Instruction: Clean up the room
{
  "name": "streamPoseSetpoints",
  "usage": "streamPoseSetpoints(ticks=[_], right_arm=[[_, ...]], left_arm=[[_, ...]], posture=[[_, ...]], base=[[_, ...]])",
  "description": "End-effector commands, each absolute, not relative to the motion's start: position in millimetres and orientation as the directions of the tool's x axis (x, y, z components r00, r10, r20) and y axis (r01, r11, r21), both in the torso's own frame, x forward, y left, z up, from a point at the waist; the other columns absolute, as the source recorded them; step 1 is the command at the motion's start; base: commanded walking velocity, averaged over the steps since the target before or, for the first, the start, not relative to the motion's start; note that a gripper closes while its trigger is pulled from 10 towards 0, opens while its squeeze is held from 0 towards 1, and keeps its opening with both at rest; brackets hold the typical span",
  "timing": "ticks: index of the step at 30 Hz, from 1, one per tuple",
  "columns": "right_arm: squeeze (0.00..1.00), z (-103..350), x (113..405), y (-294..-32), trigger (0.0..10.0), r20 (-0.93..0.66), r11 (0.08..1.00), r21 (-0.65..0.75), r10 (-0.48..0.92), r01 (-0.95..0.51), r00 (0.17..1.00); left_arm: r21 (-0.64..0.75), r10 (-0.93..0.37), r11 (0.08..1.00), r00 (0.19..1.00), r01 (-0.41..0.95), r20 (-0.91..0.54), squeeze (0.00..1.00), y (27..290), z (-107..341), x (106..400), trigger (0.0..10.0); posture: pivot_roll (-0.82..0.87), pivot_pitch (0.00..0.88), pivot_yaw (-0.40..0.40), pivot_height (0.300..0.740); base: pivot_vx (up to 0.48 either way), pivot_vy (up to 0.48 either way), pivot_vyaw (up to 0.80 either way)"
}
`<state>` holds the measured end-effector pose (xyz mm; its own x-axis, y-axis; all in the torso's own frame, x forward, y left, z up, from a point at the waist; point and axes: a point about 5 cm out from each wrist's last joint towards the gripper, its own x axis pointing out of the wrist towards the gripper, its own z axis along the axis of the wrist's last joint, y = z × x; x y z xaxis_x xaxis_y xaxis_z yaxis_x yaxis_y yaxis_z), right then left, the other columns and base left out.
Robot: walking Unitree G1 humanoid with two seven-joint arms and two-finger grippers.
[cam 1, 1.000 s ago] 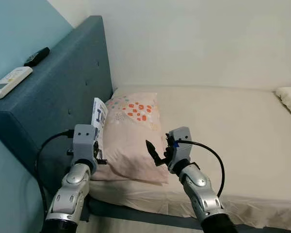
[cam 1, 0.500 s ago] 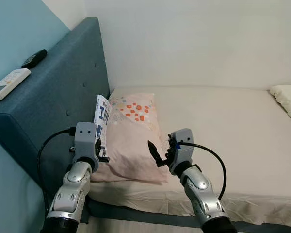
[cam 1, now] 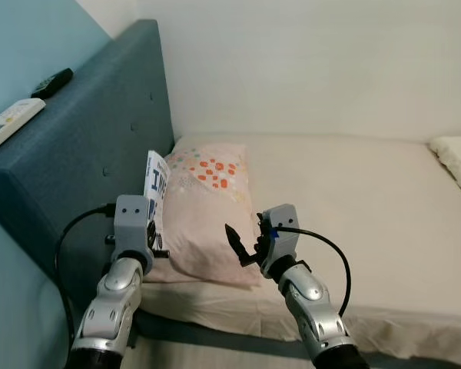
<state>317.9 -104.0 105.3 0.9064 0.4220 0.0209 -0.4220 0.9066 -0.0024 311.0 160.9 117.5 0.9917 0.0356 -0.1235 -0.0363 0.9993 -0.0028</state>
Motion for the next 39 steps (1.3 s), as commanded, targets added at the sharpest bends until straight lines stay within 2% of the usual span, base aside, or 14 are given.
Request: streamPoseSetpoints(ticks=[1,11,19,21,22,24,26,30,31,35,36,37,38,39], right_arm=[[0.0,102,316,-106,10.0,0.007,0.908,-0.003,0.418,-0.418,0.908],[0.0,102,316,-108,10.0,0.007,0.91,-0.008,0.416,-0.416,0.91],[0.0,104,317,-109,10.0,0.006,0.92,0.058,0.387,-0.387,0.922],[0.0,103,318,-112,10.0,-0.006,0.926,0.096,0.367,-0.364,0.93],[0.0,103,318,-112,10.0,-0.006,0.926,0.096,0.367,-0.364,0.93],[0.0,104,320,-115,10.0,-0.014,0.931,0.155,0.338,-0.331,0.941],[0.0,110,323,-117,10.0,0.021,0.909,0.267,0.327,-0.321,0.945],[0.0,116,323,-115,10.0,0.057,0.884,0.319,0.342,-0.342,0.938],[0.0,120,320,-108,10.0,0.089,0.829,0.418,0.369,-0.371,0.925],[0.0,121,315,-97,10.0,0.112,0.74,0.544,0.403,-0.395,0.908],[0.31,121,312,-91,10.0,0.119,0.693,0.602,0.414,-0.397,0.903],[0.47,121,311,-87,10.0,0.122,0.659,0.64,0.419,-0.394,0.9],[0.47,121,311,-87,10.0,0.122,0.659,0.64,0.419,-0.394,0.9],[0.92,122,310,-84,10.0,0.127,0.634,0.668,0.418,-0.388,0.9]], left_arm=[[-0.012,0.032,0.999,0.995,-0.033,-0.095,0.0,160,125,312,10.0],[0.048,0.025,0.999,0.995,-0.02,-0.099,0.0,162,124,314,10.0],[-0.027,-0.024,0.999,0.994,0.021,-0.111,0.0,153,124,316,10.0],[-0.164,-0.058,0.986,0.99,0.037,-0.126,0.0,149,128,316,10.0],[-0.164,-0.058,0.986,0.99,0.037,-0.126,0.0,149,128,316,10.0],[-0.379,-0.112,0.924,0.984,0.052,-0.138,0.0,143,134,314,10.0],[-0.656,-0.239,0.748,0.963,0.102,-0.124,0.0,131,143,310,10.0],[-0.725,-0.221,0.686,0.967,0.065,-0.123,0.0,130,146,310,10.0],[-0.784,-0.137,0.621,0.982,-0.018,-0.131,0.0,130,151,314,10.0],[-0.81,-0.075,0.582,0.987,-0.071,-0.141,0.0,125,157,319,10.0],[-0.817,-0.058,0.571,0.989,-0.079,-0.137,0.0,121,160,322,10.0],[-0.828,-0.047,0.555,0.991,-0.08,-0.127,0.0,118,163,324,10.0],[-0.828,-0.047,0.555,0.991,-0.08,-0.127,0.0,118,163,324,10.0],[-0.849,-0.039,0.519,0.99,-0.094,-0.134,0.0,116,166,325,10.0]], posture=[[-0.04,0.114,-0.002,0.74],[-0.04,0.106,0.003,0.74],[-0.05,0.091,0.003,0.74],[-0.06,0.089,0.002,0.74],[-0.06,0.089,0.002,0.74],[-0.06,0.089,0.002,0.74],[-0.05,0.079,-0.001,0.74],[-0.05,0.079,-0.002,0.74],[-0.05,0.078,-0.003,0.74],[-0.05,0.077,-0.011,0.74],[-0.05,0.077,-0.011,0.74],[-0.05,0.077,-0.011,0.74],[-0.05,0.077,-0.011,0.74],[-0.05,0.08,-0.012,0.74]], base=[[0.0,0.0,0.0],[0.0,0.0,0.0],[0.0,0.0,0.0],[0.0,0.0,0.0],[0.0,0.0,0.0],[0.0,0.0,0.0],[0.0,0.0,0.0],[0.0,0.0,0.0],[0.0,0.0,0.0],[0.0,0.0,0.0],[0.0,0.0,0.0],[0.0,0.0,0.0],[0.0,0.0,0.0],[0.0,0.0,0.0]])
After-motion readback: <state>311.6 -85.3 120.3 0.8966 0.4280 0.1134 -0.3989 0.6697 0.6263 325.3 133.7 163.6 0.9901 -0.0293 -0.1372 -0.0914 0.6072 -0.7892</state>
